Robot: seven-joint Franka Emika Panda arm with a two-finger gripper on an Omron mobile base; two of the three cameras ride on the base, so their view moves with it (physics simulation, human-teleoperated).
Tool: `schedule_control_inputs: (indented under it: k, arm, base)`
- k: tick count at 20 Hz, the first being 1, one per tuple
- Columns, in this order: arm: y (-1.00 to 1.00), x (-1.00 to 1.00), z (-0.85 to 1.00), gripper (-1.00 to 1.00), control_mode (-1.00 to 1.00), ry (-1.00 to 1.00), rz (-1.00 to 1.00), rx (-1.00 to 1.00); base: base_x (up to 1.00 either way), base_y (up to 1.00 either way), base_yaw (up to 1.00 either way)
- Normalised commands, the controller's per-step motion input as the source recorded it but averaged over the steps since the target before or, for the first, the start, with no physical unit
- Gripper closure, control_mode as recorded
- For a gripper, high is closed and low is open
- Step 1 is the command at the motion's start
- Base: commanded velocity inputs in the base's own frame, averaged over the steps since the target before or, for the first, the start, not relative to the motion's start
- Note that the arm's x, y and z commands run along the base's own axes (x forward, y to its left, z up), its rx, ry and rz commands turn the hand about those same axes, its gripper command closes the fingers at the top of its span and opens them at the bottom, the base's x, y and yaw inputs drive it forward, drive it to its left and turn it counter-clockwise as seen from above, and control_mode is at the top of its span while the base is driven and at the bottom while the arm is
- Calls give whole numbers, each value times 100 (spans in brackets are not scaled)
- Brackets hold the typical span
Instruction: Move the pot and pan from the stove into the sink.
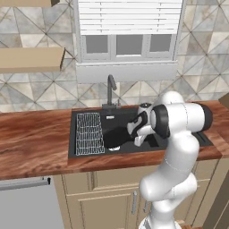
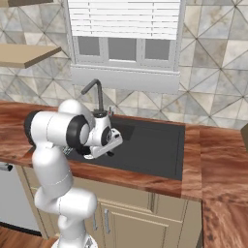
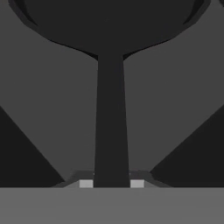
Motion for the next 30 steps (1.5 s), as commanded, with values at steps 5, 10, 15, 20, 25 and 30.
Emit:
schedule_control_inputs:
  k: [5, 10, 15, 20, 25, 30]
  arm:
    - [0, 11, 3, -100, -100, -2, -1, 0]
    - [4, 22, 57, -100, -100, 0, -6, 0]
    - [3, 9, 93, -100, -100, 0, -6, 0]
    - [-2, -9, 93, -100, -100, -2, -6, 0]
    - [-16, -43, 70, -100, -100, -12, -1, 3]
    - [-10, -49, 68, -100, -100, -20, 0, 5]
  base:
    - [0, 0, 0]
    - [0, 0, 0]
    - [0, 0, 0]
    - [0, 0, 0]
    - [0, 0, 0]
    - [0, 0, 0]
